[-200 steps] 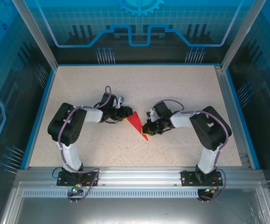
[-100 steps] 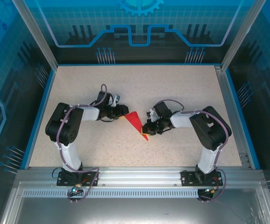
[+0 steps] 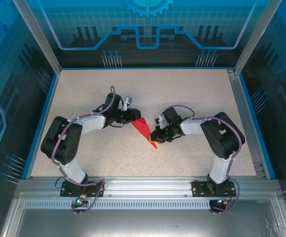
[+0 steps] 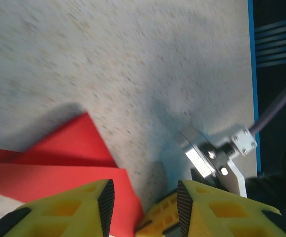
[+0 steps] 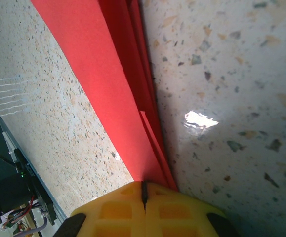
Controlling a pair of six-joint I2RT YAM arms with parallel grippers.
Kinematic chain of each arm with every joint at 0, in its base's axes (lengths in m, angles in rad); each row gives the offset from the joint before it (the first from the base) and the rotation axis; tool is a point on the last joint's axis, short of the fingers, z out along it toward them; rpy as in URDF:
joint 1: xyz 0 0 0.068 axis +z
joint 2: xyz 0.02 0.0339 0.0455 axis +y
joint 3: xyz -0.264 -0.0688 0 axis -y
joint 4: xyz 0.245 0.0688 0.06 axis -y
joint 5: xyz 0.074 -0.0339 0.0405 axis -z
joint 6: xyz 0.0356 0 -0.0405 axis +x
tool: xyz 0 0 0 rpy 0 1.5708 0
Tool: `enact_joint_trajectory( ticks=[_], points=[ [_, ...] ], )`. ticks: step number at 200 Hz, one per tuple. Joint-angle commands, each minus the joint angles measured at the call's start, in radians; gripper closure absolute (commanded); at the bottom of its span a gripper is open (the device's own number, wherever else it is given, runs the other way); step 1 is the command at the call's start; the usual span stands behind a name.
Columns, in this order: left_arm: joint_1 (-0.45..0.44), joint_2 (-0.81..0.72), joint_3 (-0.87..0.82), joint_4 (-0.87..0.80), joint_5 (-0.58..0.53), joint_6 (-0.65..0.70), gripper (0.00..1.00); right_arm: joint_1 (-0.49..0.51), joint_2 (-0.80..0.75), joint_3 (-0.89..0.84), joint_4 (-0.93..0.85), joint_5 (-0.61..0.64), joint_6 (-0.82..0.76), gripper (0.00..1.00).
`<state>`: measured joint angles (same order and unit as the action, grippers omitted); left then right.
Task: Fold a paper plane with a square sheet of paper (pick it up from the middle)
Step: Fold the wing for the fifth time at the center of the table.
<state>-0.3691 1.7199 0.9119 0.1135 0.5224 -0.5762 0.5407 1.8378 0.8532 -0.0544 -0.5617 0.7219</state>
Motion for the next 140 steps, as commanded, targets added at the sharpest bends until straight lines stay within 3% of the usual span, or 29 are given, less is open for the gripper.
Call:
enact_joint_trajectory(
  ticks=[1,57,140],
  points=[
    [-0.042,0.045,0.035,-0.003,0.029,-0.004,0.59,0.019,0.077,-0.036,-0.117,0.084,-0.007,0.99],
    [-0.012,0.163,0.069,0.047,-0.017,-0.027,0.61,0.019,0.076,-0.040,-0.128,0.089,-0.016,0.99],
    [0.133,0.220,0.057,0.000,-0.024,0.054,0.60,0.019,0.080,-0.052,-0.122,0.088,-0.016,1.00]
  ],
)
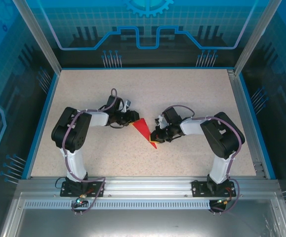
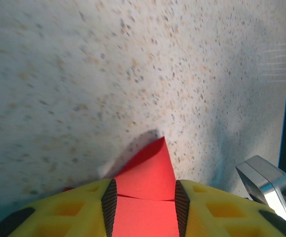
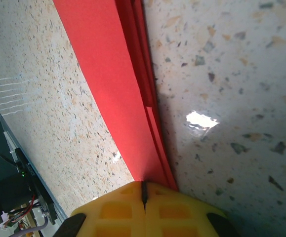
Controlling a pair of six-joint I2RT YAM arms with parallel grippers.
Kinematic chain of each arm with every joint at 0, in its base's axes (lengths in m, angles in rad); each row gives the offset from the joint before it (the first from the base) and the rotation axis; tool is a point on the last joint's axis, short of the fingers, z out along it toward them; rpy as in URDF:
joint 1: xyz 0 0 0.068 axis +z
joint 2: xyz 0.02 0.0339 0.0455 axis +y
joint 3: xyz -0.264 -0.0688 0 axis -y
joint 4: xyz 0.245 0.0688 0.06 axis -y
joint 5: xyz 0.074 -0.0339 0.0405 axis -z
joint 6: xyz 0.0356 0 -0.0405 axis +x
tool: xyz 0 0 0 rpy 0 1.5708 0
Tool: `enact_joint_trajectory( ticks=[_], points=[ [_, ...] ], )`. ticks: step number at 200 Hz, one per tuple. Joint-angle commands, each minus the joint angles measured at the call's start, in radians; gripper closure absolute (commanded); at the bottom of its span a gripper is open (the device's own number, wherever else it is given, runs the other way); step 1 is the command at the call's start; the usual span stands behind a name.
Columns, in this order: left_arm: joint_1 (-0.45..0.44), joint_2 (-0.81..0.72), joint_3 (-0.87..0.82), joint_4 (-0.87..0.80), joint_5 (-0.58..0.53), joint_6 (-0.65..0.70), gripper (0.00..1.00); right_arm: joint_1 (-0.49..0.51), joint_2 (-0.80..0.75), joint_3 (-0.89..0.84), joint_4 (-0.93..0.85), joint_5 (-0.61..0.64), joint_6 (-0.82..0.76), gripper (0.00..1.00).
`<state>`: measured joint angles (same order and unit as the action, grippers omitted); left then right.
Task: Fold a paper plane with a square sheet of paper (pick it up from the middle)
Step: Fold the wing for the fifth time at the center of the table.
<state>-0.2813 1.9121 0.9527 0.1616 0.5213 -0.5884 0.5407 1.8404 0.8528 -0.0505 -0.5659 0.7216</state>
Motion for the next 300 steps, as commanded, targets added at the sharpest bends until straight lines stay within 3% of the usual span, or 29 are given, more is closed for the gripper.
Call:
enact_joint_trajectory(
  ticks=[1,51,87,132,209,300],
  points=[
    [0.047,0.029,0.018,-0.049,-0.023,0.067,0.60,0.019,0.078,-0.052,-0.126,0.092,-0.016,0.99],
    [0.087,0.015,0.053,-0.112,-0.016,0.118,0.60,0.019,0.076,-0.049,-0.122,0.090,-0.013,1.00],
    [0.089,-0.099,0.059,-0.140,0.001,0.106,0.60,0.020,0.080,-0.036,-0.119,0.082,-0.009,1.00],
    [0.002,-0.198,0.030,-0.139,0.060,0.061,0.64,0.021,0.076,-0.035,-0.108,0.082,0.001,0.99],
    [-0.171,-0.143,-0.066,-0.018,0.078,-0.048,0.68,0.021,0.071,-0.051,-0.078,0.080,0.023,0.99],
    [-0.202,-0.022,-0.093,0.022,0.003,-0.074,0.69,0.023,0.035,-0.054,-0.071,0.078,0.021,0.99]
  ],
)
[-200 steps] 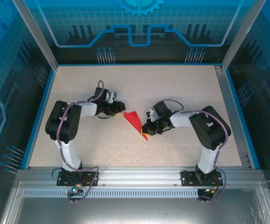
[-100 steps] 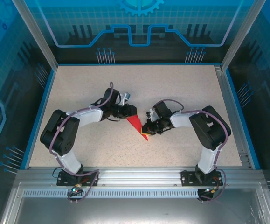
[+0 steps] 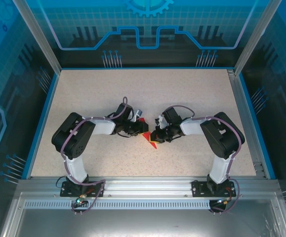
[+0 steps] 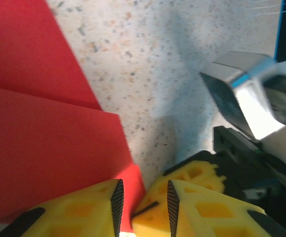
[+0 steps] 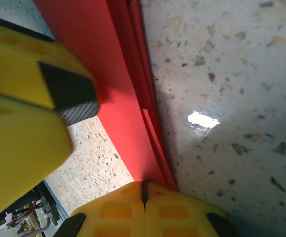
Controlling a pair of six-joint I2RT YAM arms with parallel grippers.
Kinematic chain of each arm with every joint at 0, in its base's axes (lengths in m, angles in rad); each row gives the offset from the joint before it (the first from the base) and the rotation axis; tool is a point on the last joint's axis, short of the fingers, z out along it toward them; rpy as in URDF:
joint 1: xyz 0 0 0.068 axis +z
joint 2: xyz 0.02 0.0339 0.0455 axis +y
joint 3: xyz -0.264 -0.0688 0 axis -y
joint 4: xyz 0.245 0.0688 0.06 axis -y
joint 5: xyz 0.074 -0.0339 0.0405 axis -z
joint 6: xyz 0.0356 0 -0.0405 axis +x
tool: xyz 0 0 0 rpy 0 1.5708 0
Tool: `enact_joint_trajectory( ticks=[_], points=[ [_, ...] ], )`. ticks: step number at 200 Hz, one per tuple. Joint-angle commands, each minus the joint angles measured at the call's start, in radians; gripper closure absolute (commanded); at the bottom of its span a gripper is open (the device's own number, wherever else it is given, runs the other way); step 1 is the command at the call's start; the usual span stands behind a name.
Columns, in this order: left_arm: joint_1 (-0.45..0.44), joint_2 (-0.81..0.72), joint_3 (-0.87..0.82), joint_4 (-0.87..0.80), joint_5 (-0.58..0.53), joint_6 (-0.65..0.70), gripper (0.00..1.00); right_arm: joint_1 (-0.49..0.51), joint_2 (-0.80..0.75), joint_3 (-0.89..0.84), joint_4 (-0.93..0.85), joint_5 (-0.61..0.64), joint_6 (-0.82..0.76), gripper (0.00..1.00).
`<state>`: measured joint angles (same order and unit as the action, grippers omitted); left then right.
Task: Fold a paper plane with a square sheet of paper (pick it up from the middle)
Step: Fold the wing for the fifth time at the center of the table.
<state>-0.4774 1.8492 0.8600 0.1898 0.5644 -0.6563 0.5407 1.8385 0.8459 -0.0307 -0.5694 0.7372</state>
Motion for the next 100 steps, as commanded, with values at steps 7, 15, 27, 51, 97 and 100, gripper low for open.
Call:
enact_joint_trajectory(
  ticks=[7,15,27,51,97,100],
  points=[
    [-0.006,0.051,0.000,-0.015,-0.049,-0.004,0.70,0.024,0.026,-0.048,-0.090,0.085,0.005,0.99],
    [-0.006,0.061,0.002,-0.025,-0.055,-0.003,0.71,0.025,0.006,-0.053,-0.085,0.085,0.004,0.98],
    [-0.006,0.070,0.002,-0.036,-0.063,0.000,0.72,0.028,-0.031,-0.060,-0.081,0.086,0.002,0.97],
    [-0.006,0.073,-0.006,-0.044,-0.067,0.013,0.73,0.042,-0.108,-0.069,-0.078,0.095,-0.010,0.96],
    [-0.006,0.074,0.009,-0.071,-0.069,0.033,0.73,0.060,-0.116,-0.035,-0.087,0.054,-0.045,0.94],
    [-0.006,0.074,0.012,-0.072,-0.069,0.033,0.73,0.063,-0.116,-0.032,-0.092,0.056,-0.048,0.94]
  ],
)
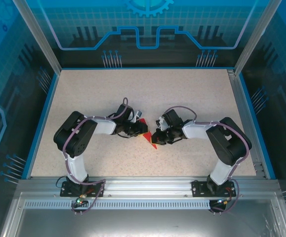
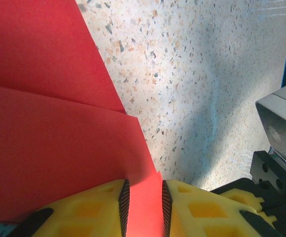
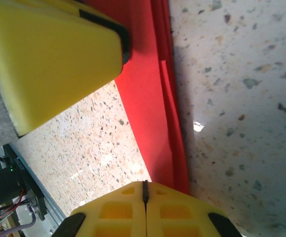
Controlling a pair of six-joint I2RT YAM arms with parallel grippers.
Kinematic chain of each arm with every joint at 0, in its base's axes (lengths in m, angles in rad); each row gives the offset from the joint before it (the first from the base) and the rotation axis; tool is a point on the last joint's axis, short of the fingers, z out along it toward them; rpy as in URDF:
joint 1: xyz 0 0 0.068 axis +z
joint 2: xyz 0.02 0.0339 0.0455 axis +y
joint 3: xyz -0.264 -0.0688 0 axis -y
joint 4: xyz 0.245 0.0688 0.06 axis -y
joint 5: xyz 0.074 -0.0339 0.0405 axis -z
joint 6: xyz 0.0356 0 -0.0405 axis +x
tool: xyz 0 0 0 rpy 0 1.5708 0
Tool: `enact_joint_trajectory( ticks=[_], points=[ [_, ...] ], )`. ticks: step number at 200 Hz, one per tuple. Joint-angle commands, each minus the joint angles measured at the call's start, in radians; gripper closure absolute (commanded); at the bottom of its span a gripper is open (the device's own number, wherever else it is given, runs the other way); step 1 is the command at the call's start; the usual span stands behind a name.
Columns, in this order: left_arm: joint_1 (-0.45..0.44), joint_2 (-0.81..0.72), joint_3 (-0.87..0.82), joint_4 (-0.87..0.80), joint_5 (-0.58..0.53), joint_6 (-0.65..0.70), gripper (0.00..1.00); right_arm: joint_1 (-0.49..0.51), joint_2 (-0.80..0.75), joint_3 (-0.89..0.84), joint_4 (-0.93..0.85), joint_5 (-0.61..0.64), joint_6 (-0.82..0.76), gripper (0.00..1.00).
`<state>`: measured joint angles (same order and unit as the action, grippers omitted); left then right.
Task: Fold a paper plane with a square sheet of paper (pick it up from the middle)
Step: Fold the wing for the fifth time at the center of the table.
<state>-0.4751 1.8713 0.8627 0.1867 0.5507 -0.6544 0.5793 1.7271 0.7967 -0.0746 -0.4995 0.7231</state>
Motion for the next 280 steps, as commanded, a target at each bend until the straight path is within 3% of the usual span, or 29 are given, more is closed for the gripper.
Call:
enact_joint_trajectory(
  ticks=[1,62,187,246,280],
  points=[
    [-0.008,0.052,0.009,-0.070,-0.055,0.032,0.73,0.026,-0.003,0.019,-0.049,-0.013,-0.035,0.94],
    [-0.008,0.051,0.012,-0.083,-0.063,0.038,0.74,0.025,0.040,-0.020,-0.126,0.053,-0.063,0.93],
    [-0.006,0.068,0.002,-0.085,-0.081,0.051,0.79,-0.030,-0.086,-0.233,0.031,-0.029,0.004,0.90],
    [-0.005,0.075,0.004,-0.092,-0.080,0.056,0.80,-0.030,-0.184,-0.248,-0.005,-0.060,-0.031,0.85],
    [-0.006,0.080,0.009,-0.095,-0.079,0.061,0.80,-0.029,-0.203,-0.243,-0.072,-0.002,-0.060,0.85]
  ],
)
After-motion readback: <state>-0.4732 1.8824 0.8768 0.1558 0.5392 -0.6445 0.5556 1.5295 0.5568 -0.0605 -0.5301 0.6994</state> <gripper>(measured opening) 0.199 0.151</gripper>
